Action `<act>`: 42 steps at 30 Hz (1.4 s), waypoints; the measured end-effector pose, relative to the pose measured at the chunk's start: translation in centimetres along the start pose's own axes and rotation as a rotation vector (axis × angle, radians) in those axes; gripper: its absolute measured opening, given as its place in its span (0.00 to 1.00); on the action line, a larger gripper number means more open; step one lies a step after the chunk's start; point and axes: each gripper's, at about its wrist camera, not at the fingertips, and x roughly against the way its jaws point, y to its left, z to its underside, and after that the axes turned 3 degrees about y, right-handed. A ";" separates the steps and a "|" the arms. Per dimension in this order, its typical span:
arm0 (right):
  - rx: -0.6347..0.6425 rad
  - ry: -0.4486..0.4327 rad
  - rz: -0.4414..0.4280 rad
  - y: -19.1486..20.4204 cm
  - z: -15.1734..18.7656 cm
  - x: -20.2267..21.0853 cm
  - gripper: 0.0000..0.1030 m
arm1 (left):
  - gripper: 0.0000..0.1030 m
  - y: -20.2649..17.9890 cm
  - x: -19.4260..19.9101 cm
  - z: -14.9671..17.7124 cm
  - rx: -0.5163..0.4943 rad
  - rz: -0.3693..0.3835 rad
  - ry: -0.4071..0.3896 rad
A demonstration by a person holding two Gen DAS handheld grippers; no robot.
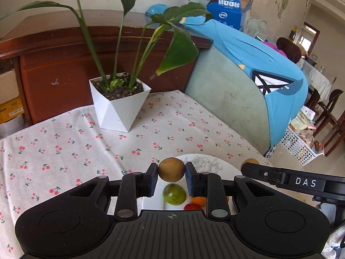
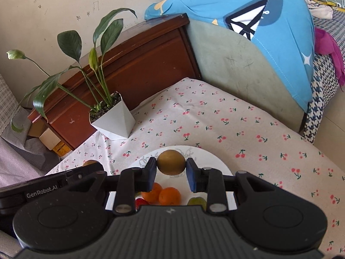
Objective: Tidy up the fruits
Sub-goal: 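Carry the kiwi onto the plate with the right tool while the left tool places the tan fruit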
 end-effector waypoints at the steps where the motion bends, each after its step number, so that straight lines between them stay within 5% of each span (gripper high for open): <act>1: 0.003 0.007 0.001 -0.2 0.1 -0.2 0.29 | 0.24 -0.3 -0.3 0.0 -0.005 0.002 0.004; 30: -0.008 0.094 0.060 -1.5 1.5 -3.1 0.32 | 0.26 -3.7 -4.7 0.6 -0.040 -0.005 0.061; 37: -0.019 0.085 0.070 -1.6 1.3 -2.5 0.34 | 0.54 -3.9 -3.9 0.3 -0.037 -0.052 0.056; 42: -0.031 0.087 0.079 -1.4 1.3 -2.1 0.41 | 0.64 -3.7 -3.2 0.1 -0.009 -0.089 0.063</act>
